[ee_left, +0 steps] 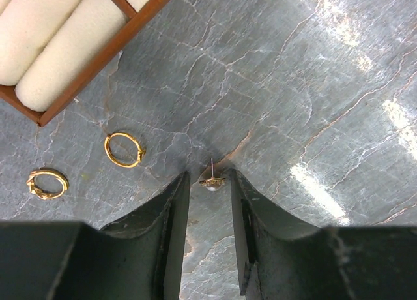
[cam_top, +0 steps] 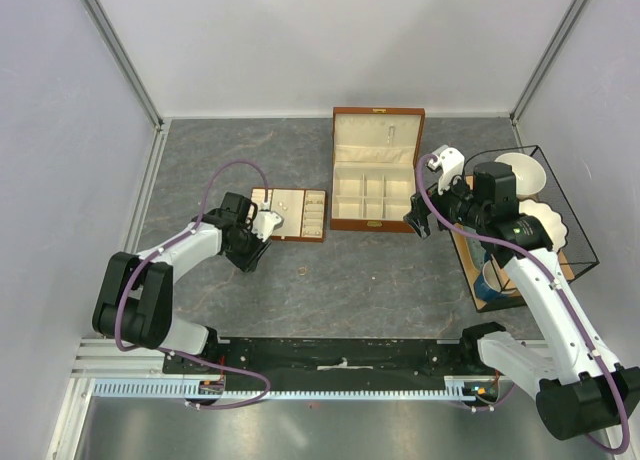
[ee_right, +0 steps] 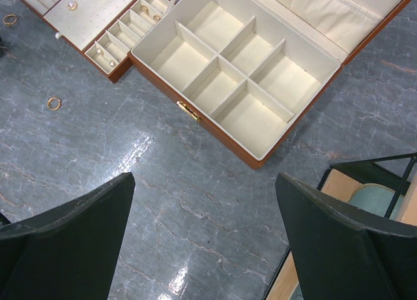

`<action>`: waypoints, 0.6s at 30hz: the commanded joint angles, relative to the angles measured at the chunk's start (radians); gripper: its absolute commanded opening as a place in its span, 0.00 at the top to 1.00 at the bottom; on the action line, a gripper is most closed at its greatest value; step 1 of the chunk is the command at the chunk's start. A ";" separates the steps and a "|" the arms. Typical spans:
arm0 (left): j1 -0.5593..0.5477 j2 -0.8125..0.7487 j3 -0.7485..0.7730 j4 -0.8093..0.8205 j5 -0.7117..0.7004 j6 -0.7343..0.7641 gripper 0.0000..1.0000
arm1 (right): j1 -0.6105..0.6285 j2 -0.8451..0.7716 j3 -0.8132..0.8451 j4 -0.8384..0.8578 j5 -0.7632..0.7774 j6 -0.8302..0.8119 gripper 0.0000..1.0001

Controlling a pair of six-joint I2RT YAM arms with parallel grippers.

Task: Organize the mixed jewelry
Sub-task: Pick up the jewelry from the center of the board.

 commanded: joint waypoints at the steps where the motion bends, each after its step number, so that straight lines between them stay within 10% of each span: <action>1: -0.003 0.000 -0.024 0.011 -0.027 -0.021 0.62 | -0.002 -0.018 -0.006 0.039 -0.013 0.009 0.02; 18: -0.003 -0.021 0.016 -0.035 -0.029 -0.012 0.80 | -0.002 -0.011 -0.001 0.037 -0.016 0.008 0.02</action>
